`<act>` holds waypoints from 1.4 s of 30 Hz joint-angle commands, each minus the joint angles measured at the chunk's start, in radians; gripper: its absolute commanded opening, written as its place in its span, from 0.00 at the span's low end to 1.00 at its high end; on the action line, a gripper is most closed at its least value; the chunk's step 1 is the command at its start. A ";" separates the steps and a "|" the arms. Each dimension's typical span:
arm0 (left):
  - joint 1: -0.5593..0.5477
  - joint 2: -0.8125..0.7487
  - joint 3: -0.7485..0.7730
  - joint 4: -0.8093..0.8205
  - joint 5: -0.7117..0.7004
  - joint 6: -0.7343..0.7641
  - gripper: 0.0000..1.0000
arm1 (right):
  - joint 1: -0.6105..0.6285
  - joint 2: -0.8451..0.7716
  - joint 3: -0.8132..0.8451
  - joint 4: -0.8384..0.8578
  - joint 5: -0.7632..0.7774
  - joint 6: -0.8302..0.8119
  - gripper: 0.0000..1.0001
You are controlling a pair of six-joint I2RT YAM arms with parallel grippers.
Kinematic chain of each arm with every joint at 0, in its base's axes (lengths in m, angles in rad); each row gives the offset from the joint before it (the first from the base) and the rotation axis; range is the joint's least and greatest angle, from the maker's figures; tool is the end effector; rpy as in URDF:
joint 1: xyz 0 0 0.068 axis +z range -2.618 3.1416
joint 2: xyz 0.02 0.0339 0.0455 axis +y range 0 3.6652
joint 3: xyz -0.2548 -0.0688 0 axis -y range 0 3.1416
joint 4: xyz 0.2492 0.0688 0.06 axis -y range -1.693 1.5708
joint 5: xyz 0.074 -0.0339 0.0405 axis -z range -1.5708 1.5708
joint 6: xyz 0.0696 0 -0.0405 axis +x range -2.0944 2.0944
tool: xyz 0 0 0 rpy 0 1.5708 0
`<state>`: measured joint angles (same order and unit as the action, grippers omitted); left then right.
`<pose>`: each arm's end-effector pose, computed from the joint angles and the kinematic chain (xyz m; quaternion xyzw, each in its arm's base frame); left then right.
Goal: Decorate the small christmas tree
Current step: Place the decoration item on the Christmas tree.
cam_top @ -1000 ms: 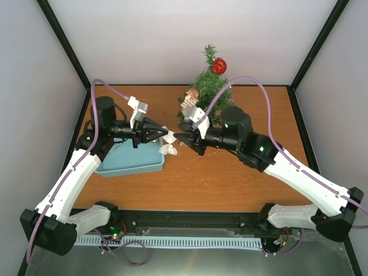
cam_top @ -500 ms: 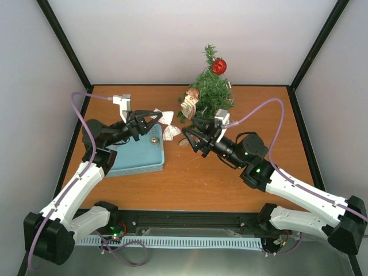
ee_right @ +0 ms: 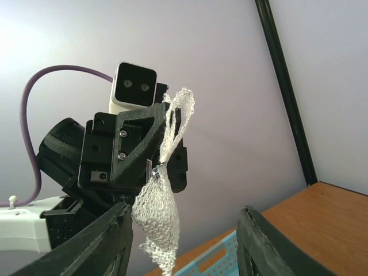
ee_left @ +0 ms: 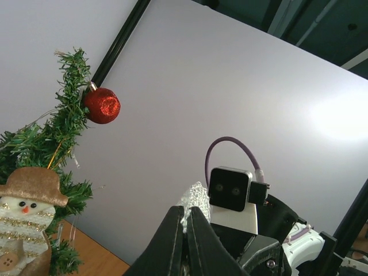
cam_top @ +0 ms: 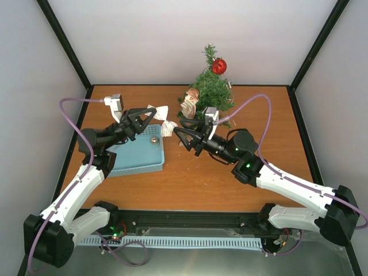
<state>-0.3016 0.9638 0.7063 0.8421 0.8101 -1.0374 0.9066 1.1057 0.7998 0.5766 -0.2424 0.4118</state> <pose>0.2072 -0.1172 0.3847 0.1674 0.5308 -0.6487 0.5191 0.1704 0.2448 0.3613 -0.2404 0.5589 0.5418 0.5798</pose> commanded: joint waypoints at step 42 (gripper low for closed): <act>-0.005 -0.099 0.063 -0.876 -0.156 0.861 1.00 | -0.583 0.088 0.818 -1.521 -0.174 -1.393 0.03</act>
<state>-0.3035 0.8837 0.7811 0.0151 0.6724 -0.2642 0.3702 1.1496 1.5475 -0.8650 -0.3264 -0.8173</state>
